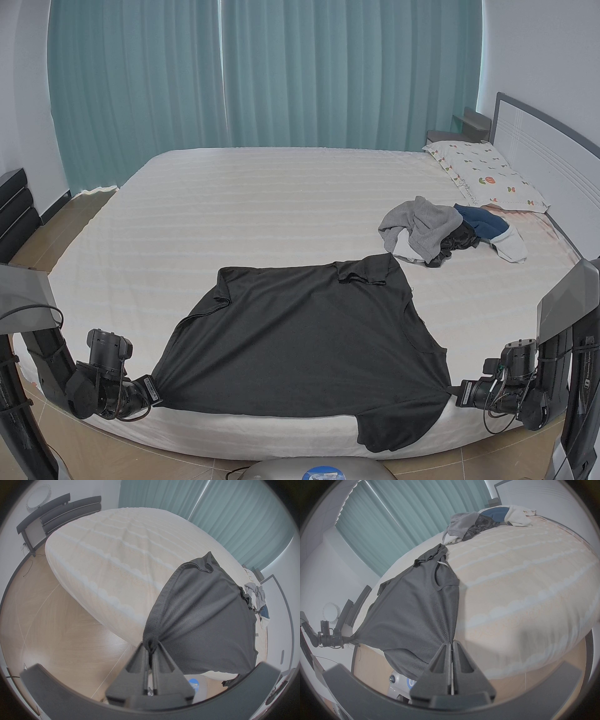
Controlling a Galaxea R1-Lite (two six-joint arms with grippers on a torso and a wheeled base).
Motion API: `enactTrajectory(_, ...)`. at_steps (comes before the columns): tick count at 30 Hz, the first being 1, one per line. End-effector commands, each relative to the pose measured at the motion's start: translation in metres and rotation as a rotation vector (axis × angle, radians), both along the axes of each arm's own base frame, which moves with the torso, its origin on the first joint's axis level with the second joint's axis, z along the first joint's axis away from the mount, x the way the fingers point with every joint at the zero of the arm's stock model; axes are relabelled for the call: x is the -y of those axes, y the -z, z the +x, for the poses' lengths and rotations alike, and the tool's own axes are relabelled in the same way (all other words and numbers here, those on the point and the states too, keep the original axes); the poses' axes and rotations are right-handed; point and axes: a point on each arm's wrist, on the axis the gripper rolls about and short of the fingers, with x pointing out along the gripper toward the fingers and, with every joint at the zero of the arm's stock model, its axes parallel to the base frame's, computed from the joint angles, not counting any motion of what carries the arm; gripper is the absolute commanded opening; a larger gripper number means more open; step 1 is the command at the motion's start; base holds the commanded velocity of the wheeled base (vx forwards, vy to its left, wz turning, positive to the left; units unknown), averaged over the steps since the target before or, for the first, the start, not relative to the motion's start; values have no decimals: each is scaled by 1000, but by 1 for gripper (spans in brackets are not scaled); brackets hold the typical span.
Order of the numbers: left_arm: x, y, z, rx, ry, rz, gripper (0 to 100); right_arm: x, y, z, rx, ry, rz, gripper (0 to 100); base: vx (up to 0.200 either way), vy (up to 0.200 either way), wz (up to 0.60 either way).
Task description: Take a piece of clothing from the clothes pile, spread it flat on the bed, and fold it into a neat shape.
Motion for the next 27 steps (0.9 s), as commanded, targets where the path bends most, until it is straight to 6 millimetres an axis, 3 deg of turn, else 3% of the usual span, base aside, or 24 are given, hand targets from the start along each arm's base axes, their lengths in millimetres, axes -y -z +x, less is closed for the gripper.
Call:
enactTrajectory(1,3,1,0,-5,15,-11,100,-1,7,1,-17,-2,5,100,0,0,0)
enactTrajectory(4,4,0,1,13,20,-23,100,0,4,9,18,17,26,100,0,0,0)
enactTrajectory(12,4,-12,9,132,16,-37,100,0,-31,29,120,179,271,100,0,0,0)
enactTrajectory(27,5,-22,15,219,-30,-86,100,-3,-28,30,104,180,288,100,0,0,0)
